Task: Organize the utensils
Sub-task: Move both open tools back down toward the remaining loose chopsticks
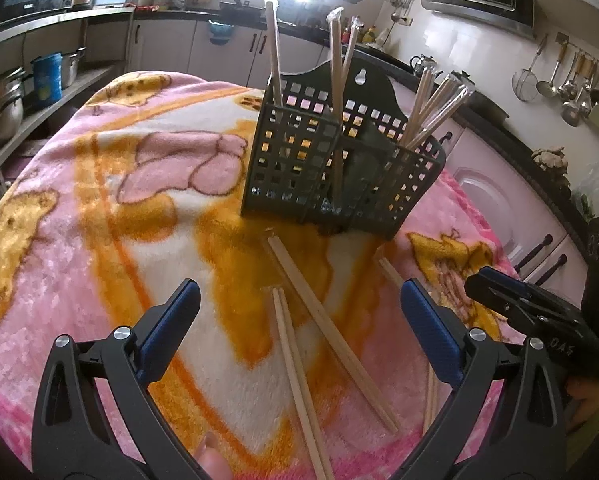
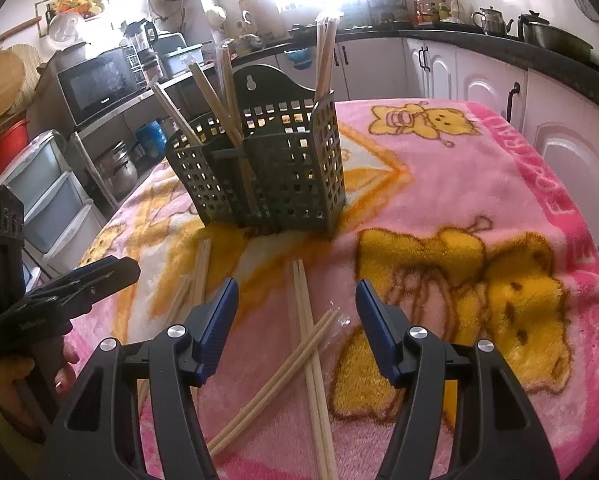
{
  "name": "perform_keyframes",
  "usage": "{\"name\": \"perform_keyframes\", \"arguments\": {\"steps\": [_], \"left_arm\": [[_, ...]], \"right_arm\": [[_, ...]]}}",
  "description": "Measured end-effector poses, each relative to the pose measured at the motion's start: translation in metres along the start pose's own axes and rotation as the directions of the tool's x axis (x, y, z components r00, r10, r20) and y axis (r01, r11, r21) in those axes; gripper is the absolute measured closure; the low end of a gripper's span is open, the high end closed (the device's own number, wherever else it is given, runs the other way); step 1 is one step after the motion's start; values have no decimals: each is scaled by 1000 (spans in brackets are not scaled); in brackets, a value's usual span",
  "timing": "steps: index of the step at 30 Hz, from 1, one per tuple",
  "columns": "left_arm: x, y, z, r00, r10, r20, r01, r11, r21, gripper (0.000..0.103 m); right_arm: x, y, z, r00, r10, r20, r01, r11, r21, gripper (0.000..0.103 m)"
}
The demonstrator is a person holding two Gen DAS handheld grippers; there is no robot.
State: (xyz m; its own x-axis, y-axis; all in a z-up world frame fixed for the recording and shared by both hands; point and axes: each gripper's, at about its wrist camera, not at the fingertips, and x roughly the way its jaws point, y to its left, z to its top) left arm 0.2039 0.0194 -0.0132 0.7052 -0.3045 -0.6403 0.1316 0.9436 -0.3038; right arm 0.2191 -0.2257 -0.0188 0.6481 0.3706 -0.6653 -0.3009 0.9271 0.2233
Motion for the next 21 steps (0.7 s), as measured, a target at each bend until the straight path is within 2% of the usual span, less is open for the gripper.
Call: {"name": "perform_keyframes", "arguments": {"steps": [15,18,20,21], "left_arm": [[14,4,-16,999,14,-52,-15,1000,-10,13],[17,5,-19,998,18,-66,-19,1000,-11,26],[20,6,-21,997,22,-76,-23,1000,-13,38],[22,7,-21,996,22,-82,-23,1000,-14,40]], "right_arm": [[8,-4,-14,999,13,-40,-13,1000,4,44],[13,-6,-17,998,15,-62,-15,1000,9,44],[18,-7,-18,997,14,-78,-13,1000,17,44],[21,-9,-19,996,18,-90,-16,1000,22,44]]}}
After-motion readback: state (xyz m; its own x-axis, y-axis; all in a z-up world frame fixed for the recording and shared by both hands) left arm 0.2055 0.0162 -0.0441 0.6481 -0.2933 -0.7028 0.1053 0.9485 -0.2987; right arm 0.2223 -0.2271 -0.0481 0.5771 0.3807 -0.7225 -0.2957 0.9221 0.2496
